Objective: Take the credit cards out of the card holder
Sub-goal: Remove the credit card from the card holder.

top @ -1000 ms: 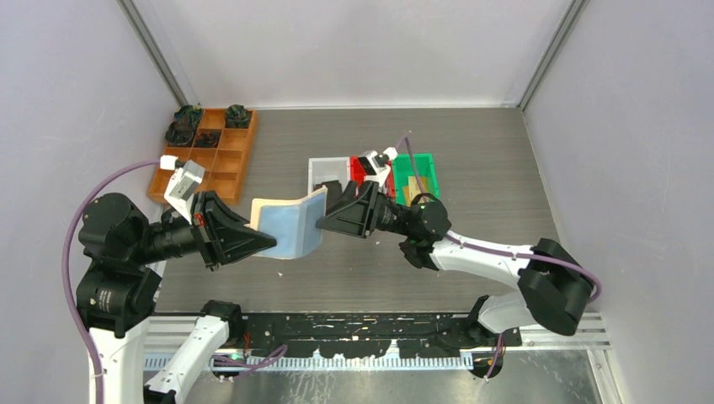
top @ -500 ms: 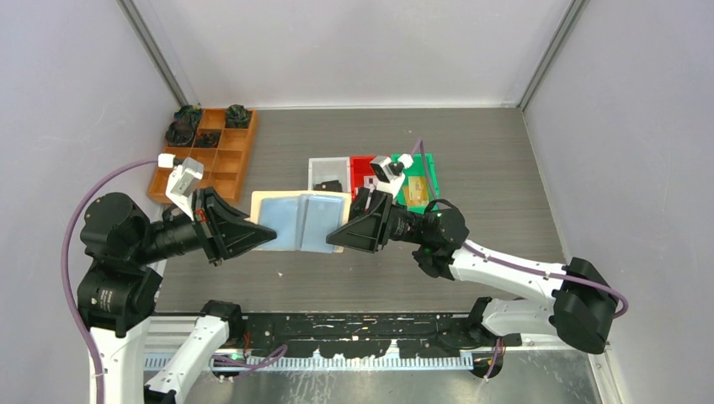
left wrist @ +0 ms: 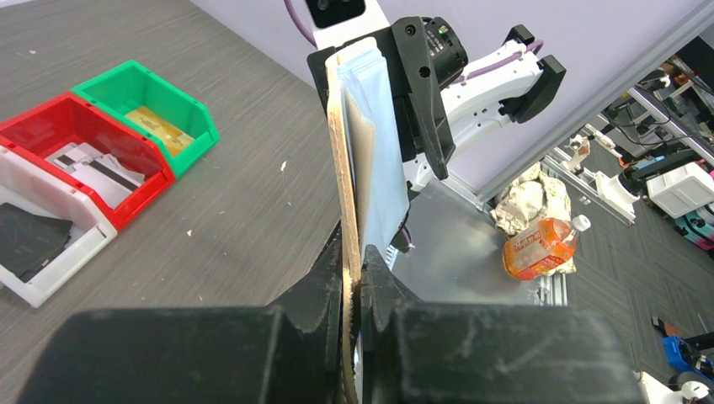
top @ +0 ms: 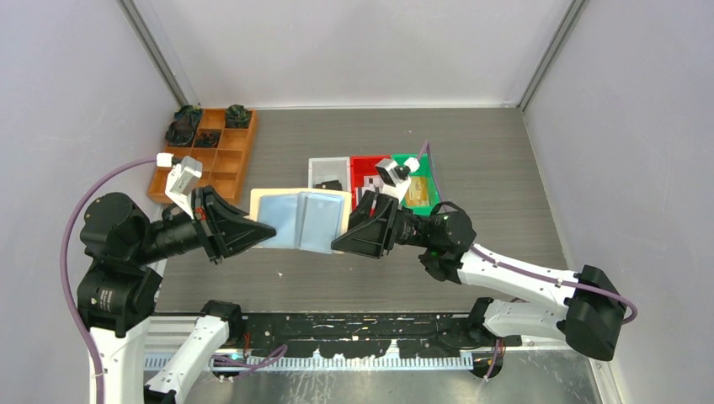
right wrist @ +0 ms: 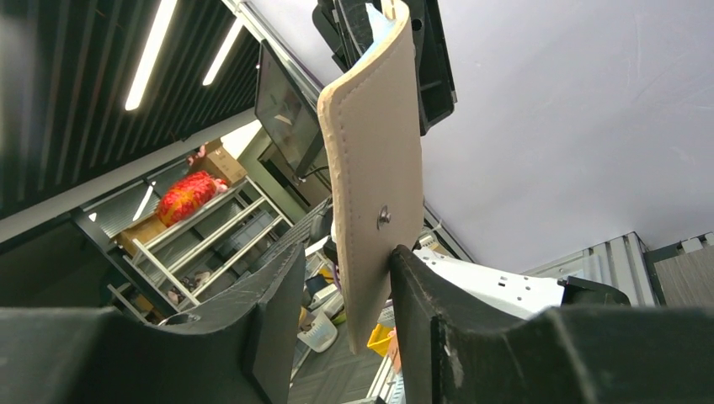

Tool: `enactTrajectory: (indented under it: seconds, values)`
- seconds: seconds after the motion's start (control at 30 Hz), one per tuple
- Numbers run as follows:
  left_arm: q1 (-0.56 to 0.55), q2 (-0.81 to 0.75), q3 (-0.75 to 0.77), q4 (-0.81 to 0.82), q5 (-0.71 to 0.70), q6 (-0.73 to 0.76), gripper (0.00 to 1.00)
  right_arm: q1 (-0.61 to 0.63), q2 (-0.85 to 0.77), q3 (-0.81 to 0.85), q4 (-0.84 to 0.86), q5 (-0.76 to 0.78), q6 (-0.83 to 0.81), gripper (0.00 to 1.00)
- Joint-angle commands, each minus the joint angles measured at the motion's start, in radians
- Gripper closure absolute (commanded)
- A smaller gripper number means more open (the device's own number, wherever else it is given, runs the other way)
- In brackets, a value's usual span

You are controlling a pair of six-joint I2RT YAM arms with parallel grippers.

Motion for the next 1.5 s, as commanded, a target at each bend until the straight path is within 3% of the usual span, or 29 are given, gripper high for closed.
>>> enactTrajectory:
  seconds: [0.0, 0.27, 0.73, 1.47]
  values:
    - [0.003, -0.003, 0.004, 0.034, -0.015, 0.011, 1.0, 0.006, -0.043, 0.004, 0.032, -0.012, -0.024, 0.54]
    - [0.003, 0.004, -0.002, 0.04, -0.017, 0.005, 1.0, 0.006, -0.065, 0.004, 0.013, -0.021, -0.034, 0.63]
    - [0.003, 0.005, -0.002, -0.02, -0.018, 0.039, 1.0, 0.006, -0.128, 0.054, -0.186, 0.004, -0.116, 0.75]
    - [0.002, -0.004, -0.004, -0.015, 0.01, 0.038, 1.0, 0.005, -0.099, 0.089, -0.212, 0.015, -0.122, 0.87]
